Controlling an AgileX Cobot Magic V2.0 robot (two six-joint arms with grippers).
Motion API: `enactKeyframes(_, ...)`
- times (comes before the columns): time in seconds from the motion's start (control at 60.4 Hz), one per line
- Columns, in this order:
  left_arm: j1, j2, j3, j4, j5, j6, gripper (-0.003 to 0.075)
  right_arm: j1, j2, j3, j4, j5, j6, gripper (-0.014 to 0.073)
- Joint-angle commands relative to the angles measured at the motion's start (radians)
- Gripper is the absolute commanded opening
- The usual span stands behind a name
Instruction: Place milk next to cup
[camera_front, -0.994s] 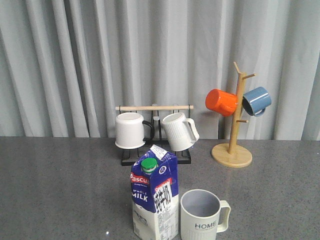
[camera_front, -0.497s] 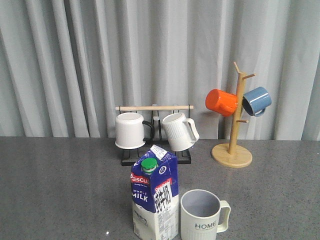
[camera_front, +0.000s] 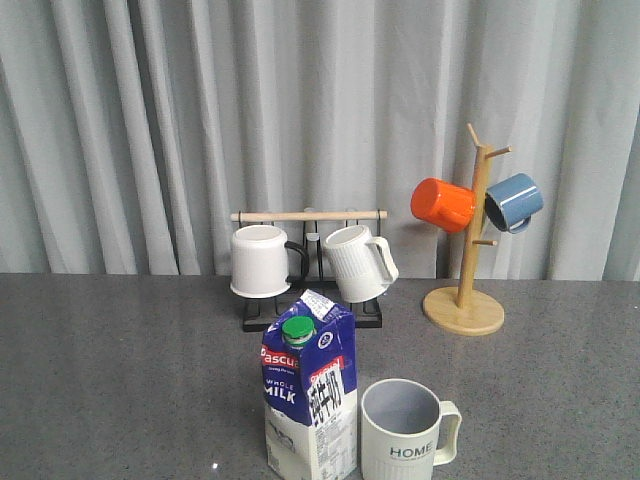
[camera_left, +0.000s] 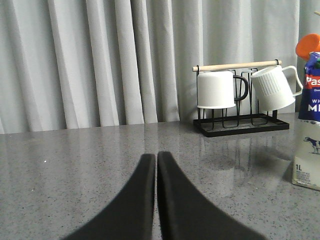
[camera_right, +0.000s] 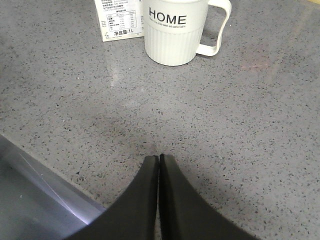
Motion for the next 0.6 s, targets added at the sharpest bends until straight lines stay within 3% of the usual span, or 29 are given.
enactKeyframes(0.0, 0.000, -0.012, 0.020, -0.010, -0.073, -0.007, -0.0008, -0.003, -0.013, -0.022, 0.007, -0.089, -0.006, -0.0005)
enactKeyframes(0.133, 0.000, -0.012, 0.020, -0.010, -0.073, -0.007, -0.0008, -0.024, -0.093, 0.029, -0.009, -0.172, -0.024, -0.0005)
enactKeyframes(0.298, 0.000, -0.012, 0.020, -0.010, -0.073, -0.007, -0.0008, -0.125, -0.268, 0.209, -0.008, -0.418, 0.027, -0.0005)
enactKeyframes(0.58, 0.000, -0.012, 0.020, -0.010, -0.074, -0.007, -0.0008, -0.219, -0.564, 0.487, -0.113, -0.725, 0.297, -0.0005)
